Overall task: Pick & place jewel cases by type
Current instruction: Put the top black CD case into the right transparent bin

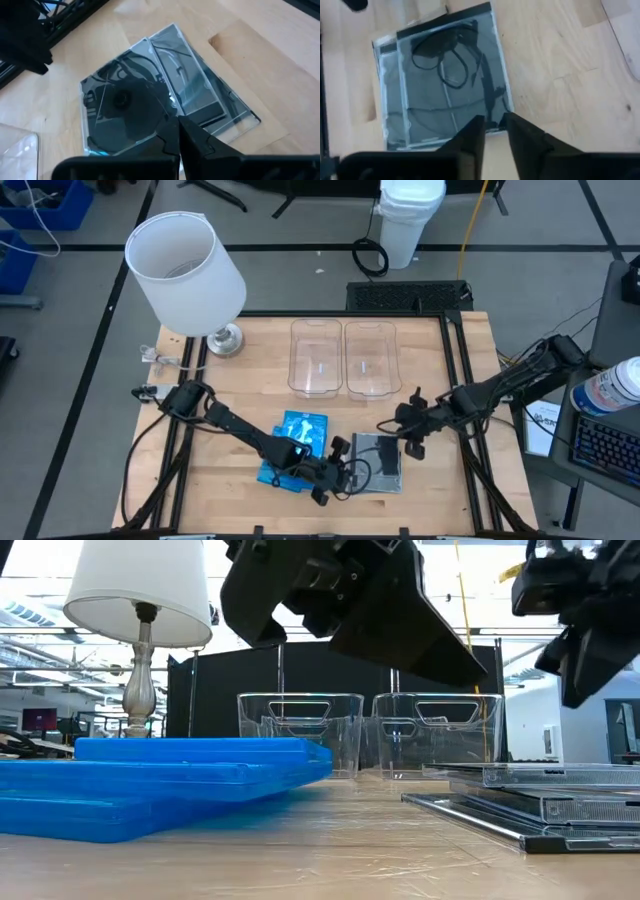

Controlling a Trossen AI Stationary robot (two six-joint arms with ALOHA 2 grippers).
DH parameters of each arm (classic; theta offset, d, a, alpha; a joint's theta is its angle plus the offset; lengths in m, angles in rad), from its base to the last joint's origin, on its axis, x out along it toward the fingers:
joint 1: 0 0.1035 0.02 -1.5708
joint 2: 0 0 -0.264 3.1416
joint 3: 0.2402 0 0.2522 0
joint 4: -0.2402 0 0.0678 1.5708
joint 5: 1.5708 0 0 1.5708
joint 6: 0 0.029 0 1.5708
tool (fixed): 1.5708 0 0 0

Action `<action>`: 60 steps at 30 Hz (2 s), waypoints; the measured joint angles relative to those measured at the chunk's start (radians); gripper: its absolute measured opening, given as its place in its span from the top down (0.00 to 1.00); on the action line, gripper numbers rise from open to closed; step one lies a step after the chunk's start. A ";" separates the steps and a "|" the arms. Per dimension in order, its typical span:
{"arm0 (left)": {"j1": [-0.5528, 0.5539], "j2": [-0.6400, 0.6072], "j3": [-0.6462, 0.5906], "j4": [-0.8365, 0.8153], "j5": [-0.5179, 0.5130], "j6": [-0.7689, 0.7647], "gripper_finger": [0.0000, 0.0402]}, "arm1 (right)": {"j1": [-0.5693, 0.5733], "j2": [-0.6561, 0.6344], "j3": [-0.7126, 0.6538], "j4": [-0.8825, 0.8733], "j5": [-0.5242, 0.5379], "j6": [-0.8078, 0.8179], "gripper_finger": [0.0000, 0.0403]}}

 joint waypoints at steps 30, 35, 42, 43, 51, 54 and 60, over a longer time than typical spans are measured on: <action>0.003 0.006 0.001 0.029 0.085 0.076 0.79 | -0.064 0.000 -0.169 0.121 -0.051 0.011 0.59; 0.004 0.007 0.001 0.032 0.116 0.094 0.70 | -0.090 0.000 -0.193 0.150 -0.053 -0.026 0.58; 0.006 0.007 0.001 0.035 0.055 0.065 0.61 | -0.102 0.000 -0.210 0.176 -0.104 -0.069 0.58; 0.006 0.007 0.001 0.035 0.029 0.057 0.60 | -0.104 0.000 -0.212 0.179 -0.111 -0.070 0.58; -0.007 0.017 0.001 0.042 -0.002 0.116 0.42 | -0.104 0.000 -0.257 0.226 -0.135 -0.091 0.58; -0.015 0.039 0.001 0.041 -0.005 0.197 0.36 | -0.104 0.000 -0.267 0.234 -0.150 -0.092 0.58; -0.015 0.116 0.002 0.087 -0.070 0.349 0.30 | -0.104 -0.006 -0.271 0.240 -0.161 -0.093 0.59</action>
